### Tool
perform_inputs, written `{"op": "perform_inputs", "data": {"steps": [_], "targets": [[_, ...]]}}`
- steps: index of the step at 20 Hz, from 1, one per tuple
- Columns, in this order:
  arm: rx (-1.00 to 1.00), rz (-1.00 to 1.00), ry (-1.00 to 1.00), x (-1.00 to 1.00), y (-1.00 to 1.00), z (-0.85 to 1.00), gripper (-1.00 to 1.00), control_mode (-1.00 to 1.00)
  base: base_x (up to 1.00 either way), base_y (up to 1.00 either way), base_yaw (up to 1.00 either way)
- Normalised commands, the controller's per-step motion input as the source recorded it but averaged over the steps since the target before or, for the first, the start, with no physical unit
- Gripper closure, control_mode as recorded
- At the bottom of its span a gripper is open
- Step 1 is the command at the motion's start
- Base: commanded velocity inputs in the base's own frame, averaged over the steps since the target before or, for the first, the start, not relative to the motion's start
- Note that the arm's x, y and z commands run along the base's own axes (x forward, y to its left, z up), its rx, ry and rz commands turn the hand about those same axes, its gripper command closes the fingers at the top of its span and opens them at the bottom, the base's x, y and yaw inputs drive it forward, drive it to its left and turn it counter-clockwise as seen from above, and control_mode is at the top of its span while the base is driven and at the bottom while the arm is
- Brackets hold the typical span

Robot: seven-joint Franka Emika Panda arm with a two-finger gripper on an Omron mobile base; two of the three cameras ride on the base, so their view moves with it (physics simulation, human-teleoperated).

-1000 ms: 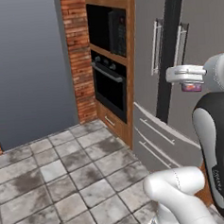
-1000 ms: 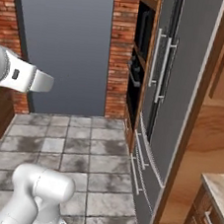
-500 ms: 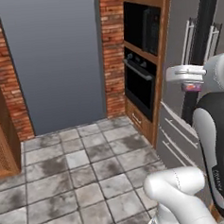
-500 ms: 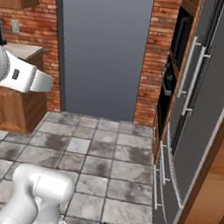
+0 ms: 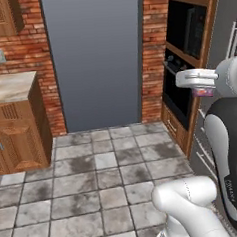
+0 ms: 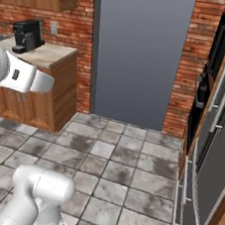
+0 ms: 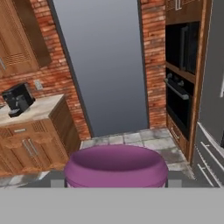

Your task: Pick the avocado and bread from the counter and place them on the plate. Then pick the jam from the cabinet and place it next to the plate. Lastly close the cabinet door.

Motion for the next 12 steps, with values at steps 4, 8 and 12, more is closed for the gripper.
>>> {"op": "perform_inputs", "data": {"steps": [4, 8, 12], "targets": [[0.0, 0.0, 0.0, 0.0, 0.0, 0.0, 1.0, 1.0, 0.06, 0.0, 0.34], [0.0, 0.0, 0.0, 0.0, 0.0, 0.0, 1.0, 1.0, 0.25, 0.0, 0.32], [0.0, 0.0, 0.0, 0.0, 0.0, 0.0, 1.0, 1.0, 0.37, 0.0, 0.33]]}}
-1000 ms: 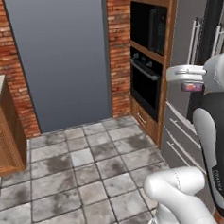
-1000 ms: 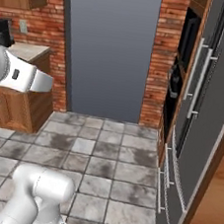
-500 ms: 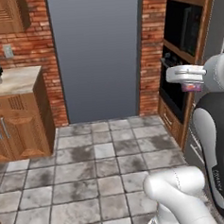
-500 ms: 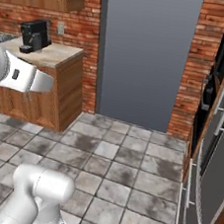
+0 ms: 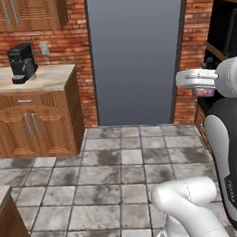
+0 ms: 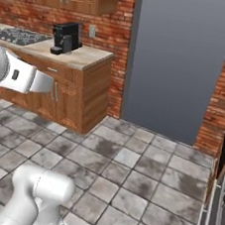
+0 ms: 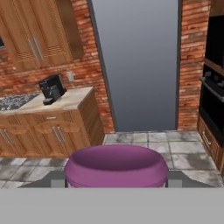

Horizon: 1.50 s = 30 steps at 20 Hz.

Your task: Pick the avocado and bread from the counter and place them on the plate. Then pick the jam from the cabinet and place it next to the plate. Lastly close the cabinet door.

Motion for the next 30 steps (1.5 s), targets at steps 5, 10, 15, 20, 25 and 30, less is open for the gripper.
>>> {"op": "perform_inputs", "data": {"steps": [5, 10, 15, 20, 25, 30], "targets": [[0.0, 0.0, 0.0, 0.0, 0.0, 0.0, 1.0, 1.0, 0.56, 0.0, 0.32], [0.0, 0.0, 0.0, 0.0, 0.0, 0.0, 1.0, 1.0, 0.76, 0.0, 0.3], [0.0, 0.0, 0.0, 0.0, 0.0, 0.0, 1.0, 1.0, 0.67, 0.0, 0.31], [0.0, 0.0, 0.0, 0.0, 0.0, 0.0, 1.0, 1.0, 0.61, 0.0, 0.34], [0.0, 0.0, 0.0, 0.0, 0.0, 0.0, 1.0, 1.0, 0.54, 0.0, 0.35], [0.0, 0.0, 0.0, 0.0, 0.0, 0.0, 1.0, 1.0, 0.53, 0.0, 0.36]]}}
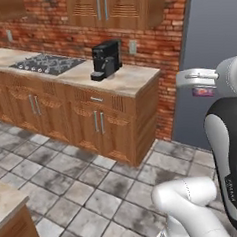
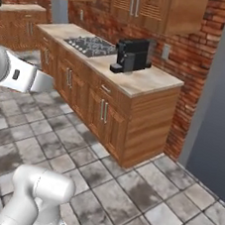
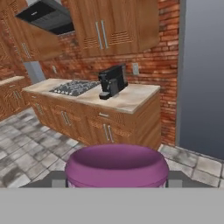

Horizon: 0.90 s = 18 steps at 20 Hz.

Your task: Pick the avocado and bread from the counter and place them on the plate. Then pick the jam from the cabinet and place it next to the plate. Lastly close the cabinet door.

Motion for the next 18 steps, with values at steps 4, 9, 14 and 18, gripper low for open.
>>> {"op": "perform_inputs", "data": {"steps": [4, 9, 14, 18], "targets": [[0.0, 0.0, 0.0, 0.0, 0.0, 0.0, 1.0, 1.0, 0.52, 0.0, 0.36], [0.0, 0.0, 0.0, 0.0, 0.0, 0.0, 1.0, 1.0, 0.47, 0.0, 0.36], [0.0, 0.0, 0.0, 0.0, 0.0, 0.0, 1.0, 1.0, 0.54, 0.0, 0.35], [0.0, 0.0, 0.0, 0.0, 0.0, 0.0, 1.0, 1.0, 0.61, 0.0, 0.35]]}}
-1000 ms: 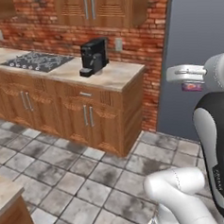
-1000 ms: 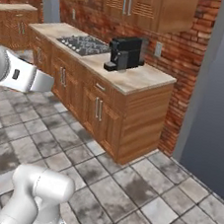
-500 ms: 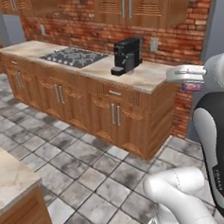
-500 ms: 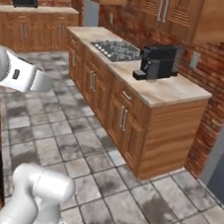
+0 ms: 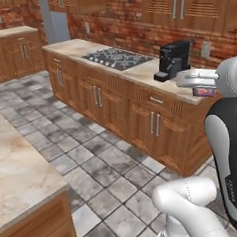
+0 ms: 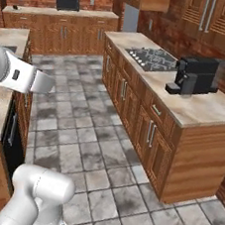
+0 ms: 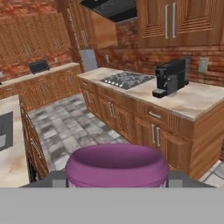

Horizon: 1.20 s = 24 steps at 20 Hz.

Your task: Pick the avocado and bread from the counter and place them on the plate. Then pick the jam from the cabinet and place it next to the plate. Lastly close the cabinet door.

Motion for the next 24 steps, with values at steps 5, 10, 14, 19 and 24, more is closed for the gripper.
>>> {"op": "perform_inputs", "data": {"steps": [5, 10, 14, 19, 24], "targets": [[0.0, 0.0, 0.0, 0.0, 0.0, 0.0, 1.0, 1.0, 0.59, 0.0, 0.35], [0.0, 0.0, 0.0, 0.0, 0.0, 0.0, 1.0, 1.0, 0.6, 0.0, 0.35], [0.0, 0.0, 0.0, 0.0, 0.0, 0.0, 1.0, 1.0, 0.58, -0.06, 0.38], [0.0, 0.0, 0.0, 0.0, 0.0, 0.0, 1.0, 1.0, 0.53, -0.36, 0.43], [0.0, 0.0, 0.0, 0.0, 0.0, 0.0, 1.0, 1.0, 0.34, -0.59, 0.46]]}}
